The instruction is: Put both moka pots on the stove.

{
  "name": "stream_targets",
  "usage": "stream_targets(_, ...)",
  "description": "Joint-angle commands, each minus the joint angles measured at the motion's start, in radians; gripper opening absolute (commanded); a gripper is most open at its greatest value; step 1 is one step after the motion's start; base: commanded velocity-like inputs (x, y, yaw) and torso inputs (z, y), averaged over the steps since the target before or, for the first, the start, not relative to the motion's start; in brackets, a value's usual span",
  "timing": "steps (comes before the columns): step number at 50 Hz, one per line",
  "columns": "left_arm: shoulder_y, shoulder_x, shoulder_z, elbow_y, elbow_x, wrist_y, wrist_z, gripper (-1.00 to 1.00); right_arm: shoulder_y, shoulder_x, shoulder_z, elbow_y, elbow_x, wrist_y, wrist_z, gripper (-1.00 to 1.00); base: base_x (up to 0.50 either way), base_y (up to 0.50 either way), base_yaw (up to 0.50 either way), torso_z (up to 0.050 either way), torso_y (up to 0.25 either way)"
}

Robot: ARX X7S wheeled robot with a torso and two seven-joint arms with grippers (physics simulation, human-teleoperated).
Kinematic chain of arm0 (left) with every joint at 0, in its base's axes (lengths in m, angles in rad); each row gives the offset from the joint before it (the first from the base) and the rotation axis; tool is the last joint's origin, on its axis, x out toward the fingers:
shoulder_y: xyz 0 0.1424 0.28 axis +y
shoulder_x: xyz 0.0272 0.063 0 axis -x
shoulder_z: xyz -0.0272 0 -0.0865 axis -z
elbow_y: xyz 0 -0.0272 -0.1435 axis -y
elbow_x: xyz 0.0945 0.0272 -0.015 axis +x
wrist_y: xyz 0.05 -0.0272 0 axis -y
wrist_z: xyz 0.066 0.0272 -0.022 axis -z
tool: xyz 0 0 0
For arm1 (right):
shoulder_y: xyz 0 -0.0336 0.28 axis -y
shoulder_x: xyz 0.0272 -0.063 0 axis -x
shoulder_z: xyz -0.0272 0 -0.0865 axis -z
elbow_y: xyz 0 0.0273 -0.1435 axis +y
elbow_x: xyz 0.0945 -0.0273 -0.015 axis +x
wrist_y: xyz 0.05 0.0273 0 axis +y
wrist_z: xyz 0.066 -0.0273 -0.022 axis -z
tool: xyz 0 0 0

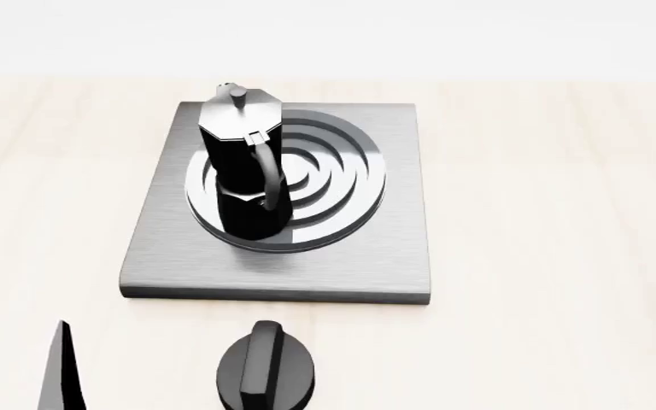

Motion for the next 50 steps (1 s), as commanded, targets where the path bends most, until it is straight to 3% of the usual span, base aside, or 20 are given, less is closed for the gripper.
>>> stream_targets(1,-0.001,-0.001,0.003,-0.004,0.0,0.003,-0.001,1.0,0.028,-0.043,-0.023,0.071,-0.046,-0.054,0.007,1.0,0.0,0.0,0.0,0.0,0.0)
stream_targets(50,-0.005,-0.002,0.024,-0.026,0.005,0.018,-0.004,1.0,0.192,-0.186,-0.087,0.512,-0.202,-0.312,0.008,1.0,0.0,0.0,0.0,0.0,0.0)
